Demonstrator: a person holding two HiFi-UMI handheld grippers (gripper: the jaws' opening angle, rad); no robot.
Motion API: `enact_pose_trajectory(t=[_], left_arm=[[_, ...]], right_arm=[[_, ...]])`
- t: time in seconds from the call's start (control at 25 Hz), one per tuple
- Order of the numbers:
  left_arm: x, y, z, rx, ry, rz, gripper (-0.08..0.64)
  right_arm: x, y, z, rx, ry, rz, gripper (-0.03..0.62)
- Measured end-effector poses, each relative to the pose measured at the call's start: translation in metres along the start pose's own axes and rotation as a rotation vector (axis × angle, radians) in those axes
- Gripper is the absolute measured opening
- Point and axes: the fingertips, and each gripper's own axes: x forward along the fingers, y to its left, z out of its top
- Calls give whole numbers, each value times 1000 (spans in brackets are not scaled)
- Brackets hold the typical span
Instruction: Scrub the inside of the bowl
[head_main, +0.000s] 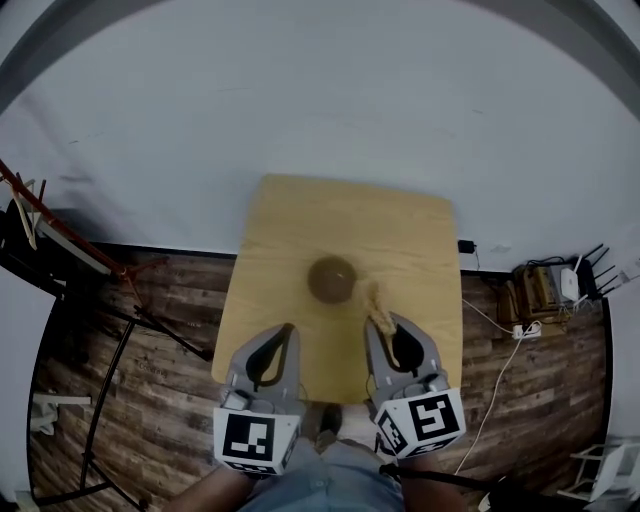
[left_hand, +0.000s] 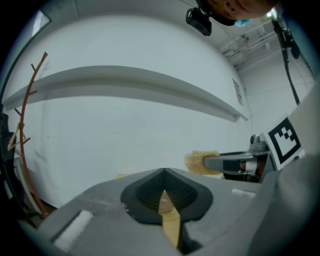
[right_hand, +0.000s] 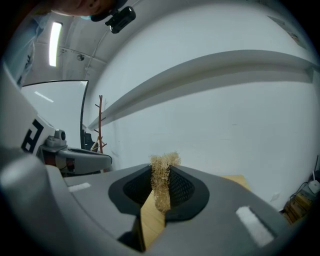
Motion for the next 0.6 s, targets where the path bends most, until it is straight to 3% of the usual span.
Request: enact_pose_trajectory(t=[0.6], left_arm=[[97, 43, -46, -87, 160, -123, 20]], right_arm=[[79, -22, -49, 59, 148, -86, 71]])
